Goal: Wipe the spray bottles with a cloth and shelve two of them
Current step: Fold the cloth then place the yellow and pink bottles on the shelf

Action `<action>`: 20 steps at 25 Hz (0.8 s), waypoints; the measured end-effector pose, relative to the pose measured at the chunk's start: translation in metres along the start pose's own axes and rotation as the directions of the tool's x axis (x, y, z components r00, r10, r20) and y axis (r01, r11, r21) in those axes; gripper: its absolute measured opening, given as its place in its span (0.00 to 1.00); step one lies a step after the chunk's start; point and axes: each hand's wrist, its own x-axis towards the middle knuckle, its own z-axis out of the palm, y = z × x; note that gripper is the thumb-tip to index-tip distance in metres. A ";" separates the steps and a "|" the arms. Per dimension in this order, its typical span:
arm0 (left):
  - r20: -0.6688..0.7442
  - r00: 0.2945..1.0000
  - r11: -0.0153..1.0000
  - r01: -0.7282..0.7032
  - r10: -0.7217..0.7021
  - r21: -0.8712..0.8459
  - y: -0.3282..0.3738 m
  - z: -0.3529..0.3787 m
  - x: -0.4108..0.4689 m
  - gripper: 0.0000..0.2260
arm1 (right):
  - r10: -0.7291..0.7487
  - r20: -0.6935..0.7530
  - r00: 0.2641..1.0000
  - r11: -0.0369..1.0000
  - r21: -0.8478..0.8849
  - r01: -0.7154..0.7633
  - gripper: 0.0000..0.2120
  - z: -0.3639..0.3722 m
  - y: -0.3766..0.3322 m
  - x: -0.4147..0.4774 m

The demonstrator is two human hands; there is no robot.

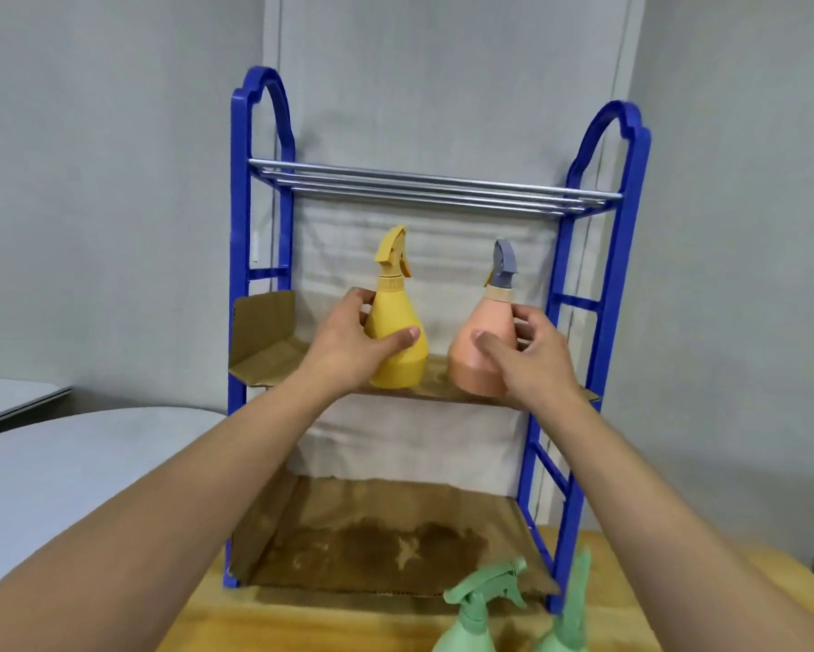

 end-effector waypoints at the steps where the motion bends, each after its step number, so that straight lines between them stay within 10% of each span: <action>1: -0.006 1.000 1.000 0.014 -0.014 0.020 -0.004 0.007 0.013 0.32 | 0.017 0.007 1.000 1.000 -0.009 -0.017 0.27 0.004 0.006 0.012; 20: 0.082 0.994 0.962 0.051 -0.076 0.267 -0.053 0.039 0.063 0.38 | 0.055 0.123 0.991 0.965 -0.262 -0.021 0.32 0.044 0.046 0.059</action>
